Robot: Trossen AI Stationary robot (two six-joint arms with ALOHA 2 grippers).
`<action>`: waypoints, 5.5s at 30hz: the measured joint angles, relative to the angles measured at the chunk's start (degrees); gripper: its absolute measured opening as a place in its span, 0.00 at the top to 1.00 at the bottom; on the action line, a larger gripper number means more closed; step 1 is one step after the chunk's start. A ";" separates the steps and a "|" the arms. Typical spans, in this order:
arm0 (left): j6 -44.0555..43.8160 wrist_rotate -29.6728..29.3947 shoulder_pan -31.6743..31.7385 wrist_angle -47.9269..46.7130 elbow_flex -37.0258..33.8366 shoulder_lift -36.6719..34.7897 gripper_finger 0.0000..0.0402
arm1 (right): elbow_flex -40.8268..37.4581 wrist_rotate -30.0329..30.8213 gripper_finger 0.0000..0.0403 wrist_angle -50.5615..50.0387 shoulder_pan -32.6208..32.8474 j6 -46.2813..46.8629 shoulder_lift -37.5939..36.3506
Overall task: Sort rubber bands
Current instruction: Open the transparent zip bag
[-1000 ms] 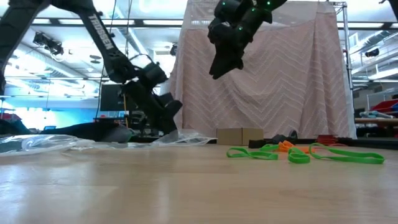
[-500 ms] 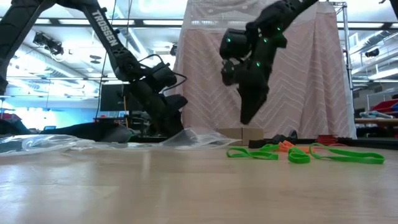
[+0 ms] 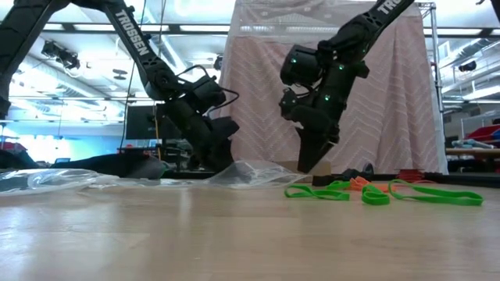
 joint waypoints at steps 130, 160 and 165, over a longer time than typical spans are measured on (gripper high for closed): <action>18.28 -18.17 -13.77 -0.04 -11.04 -25.25 0.68 | -2.63 34.01 1.00 9.40 18.39 -16.81 8.39; 38.18 0.45 -16.17 -16.16 -11.69 -44.81 0.68 | 17.48 3.67 1.00 -15.41 11.81 -14.71 -1.26; 38.17 1.53 -16.15 -14.67 -11.69 -44.14 0.68 | 17.46 3.26 1.00 -15.51 11.86 -14.94 -1.27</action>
